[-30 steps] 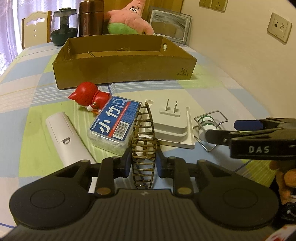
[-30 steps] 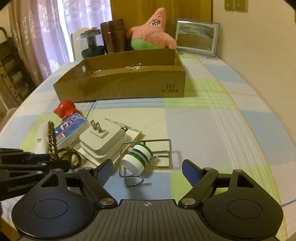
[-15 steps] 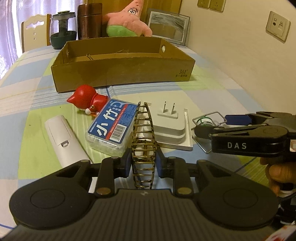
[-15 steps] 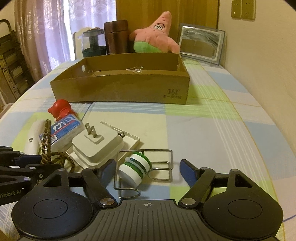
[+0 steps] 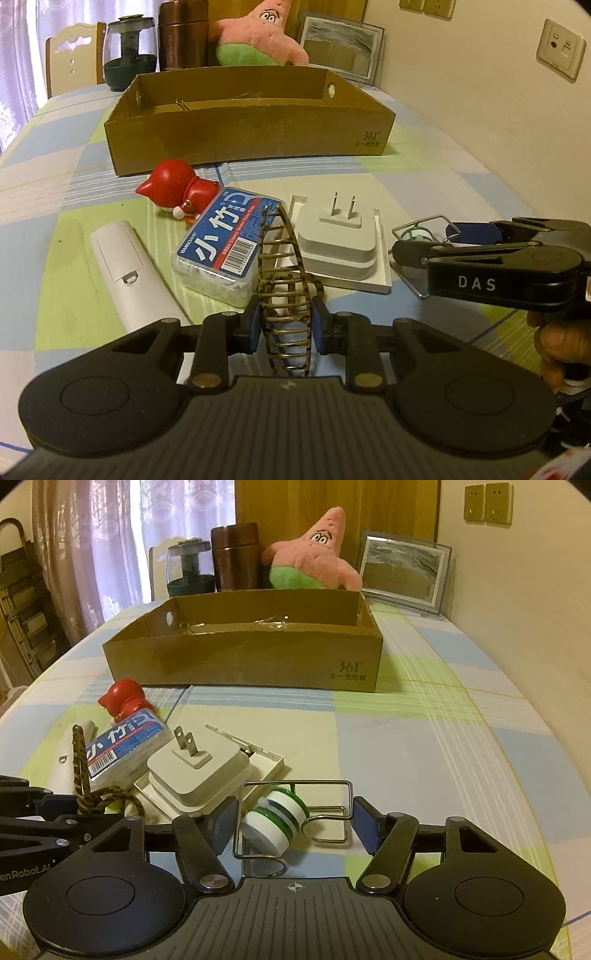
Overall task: Organize rigid objects
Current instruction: 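Grasp and lift the metal wire rack with the right tool while the left tool holds the spiral, then carry the spiral with the left tool while the right tool carries the rack into the box, releasing both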
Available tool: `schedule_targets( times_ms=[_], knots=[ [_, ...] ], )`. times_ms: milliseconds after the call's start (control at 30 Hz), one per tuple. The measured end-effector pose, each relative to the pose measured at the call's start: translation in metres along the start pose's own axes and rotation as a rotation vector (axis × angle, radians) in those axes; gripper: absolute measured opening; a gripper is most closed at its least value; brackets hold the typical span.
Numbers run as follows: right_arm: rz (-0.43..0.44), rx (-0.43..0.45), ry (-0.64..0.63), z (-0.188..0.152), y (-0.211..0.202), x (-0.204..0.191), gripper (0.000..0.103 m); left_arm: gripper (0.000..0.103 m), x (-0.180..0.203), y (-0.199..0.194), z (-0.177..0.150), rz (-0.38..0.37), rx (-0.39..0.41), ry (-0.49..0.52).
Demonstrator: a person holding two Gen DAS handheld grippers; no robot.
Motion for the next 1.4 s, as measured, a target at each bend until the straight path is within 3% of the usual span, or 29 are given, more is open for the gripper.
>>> schedule_targets(
  times_ms=[1033, 1400],
  knots=[
    [0.007, 0.095, 0.009, 0.029, -0.046, 0.0, 0.063, 0.022, -0.003, -0.048, 0.025, 0.026, 0.077, 0.004],
    [0.011, 0.121, 0.002, 0.047, -0.064, -0.003, 0.063, 0.022, -0.006, -0.068, 0.05, 0.028, 0.121, 0.008]
  ],
)
Point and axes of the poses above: each gripper's, at about its wrist camera, not at the fingertips, and y roughly the way its jaws point, x to its right, z to its top, the point moved 10 cm from there along y, roughly the way its jaws point
